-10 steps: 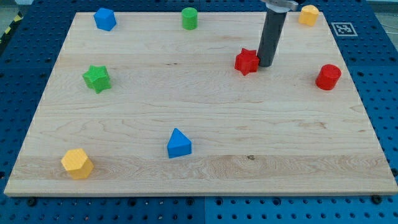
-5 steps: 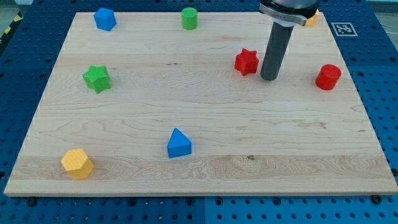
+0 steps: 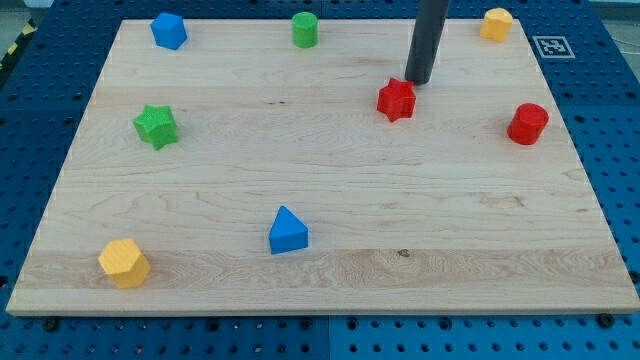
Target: Slide the red star horizontally to the right of the red circle
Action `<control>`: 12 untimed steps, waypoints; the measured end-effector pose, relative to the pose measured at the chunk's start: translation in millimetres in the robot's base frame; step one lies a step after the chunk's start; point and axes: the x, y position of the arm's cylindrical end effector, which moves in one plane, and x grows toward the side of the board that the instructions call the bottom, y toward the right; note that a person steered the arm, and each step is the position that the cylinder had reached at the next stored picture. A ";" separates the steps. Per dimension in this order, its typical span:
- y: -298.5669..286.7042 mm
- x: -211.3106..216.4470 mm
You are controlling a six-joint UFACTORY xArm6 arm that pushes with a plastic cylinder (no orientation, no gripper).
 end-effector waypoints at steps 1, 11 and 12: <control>-1.4 7.2; -8.0 44.6; -16.5 52.9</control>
